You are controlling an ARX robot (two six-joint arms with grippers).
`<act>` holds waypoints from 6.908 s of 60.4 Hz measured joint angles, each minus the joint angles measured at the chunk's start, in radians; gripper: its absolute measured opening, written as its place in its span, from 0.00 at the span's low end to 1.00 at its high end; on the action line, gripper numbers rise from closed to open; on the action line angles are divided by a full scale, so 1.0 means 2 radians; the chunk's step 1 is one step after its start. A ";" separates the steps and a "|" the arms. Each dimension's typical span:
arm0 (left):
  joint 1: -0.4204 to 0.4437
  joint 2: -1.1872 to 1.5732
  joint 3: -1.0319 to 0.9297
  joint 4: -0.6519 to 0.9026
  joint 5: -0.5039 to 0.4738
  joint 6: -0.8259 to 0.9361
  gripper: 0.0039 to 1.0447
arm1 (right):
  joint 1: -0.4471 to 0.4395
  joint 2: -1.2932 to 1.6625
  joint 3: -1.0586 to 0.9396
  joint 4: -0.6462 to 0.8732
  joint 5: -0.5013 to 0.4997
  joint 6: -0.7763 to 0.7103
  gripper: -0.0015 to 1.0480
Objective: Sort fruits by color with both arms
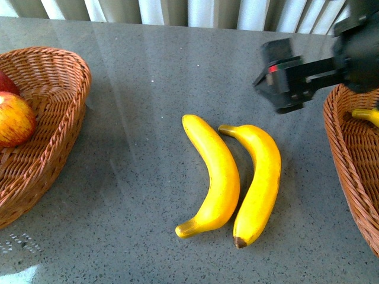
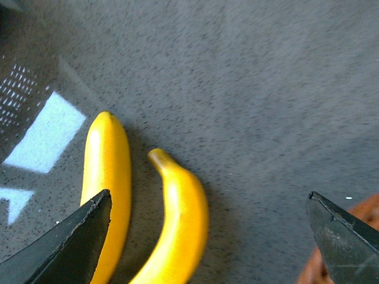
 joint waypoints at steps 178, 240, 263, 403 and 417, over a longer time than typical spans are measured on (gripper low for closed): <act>0.000 0.000 0.000 0.000 0.000 0.000 0.91 | -0.162 -0.240 -0.151 -0.034 -0.024 0.064 0.91; 0.000 0.000 0.000 0.000 0.000 0.000 0.91 | 0.092 -0.019 -0.081 -0.110 0.057 0.524 0.91; 0.000 0.000 0.000 0.000 0.000 0.000 0.91 | 0.080 0.064 -0.009 -0.125 0.047 0.515 0.91; 0.000 0.000 0.000 0.000 0.000 0.000 0.91 | -0.221 -0.372 -0.216 -0.076 -0.052 0.175 0.91; 0.000 0.000 0.000 0.000 0.000 0.000 0.91 | -0.217 -0.372 -0.220 -0.065 -0.043 0.165 0.90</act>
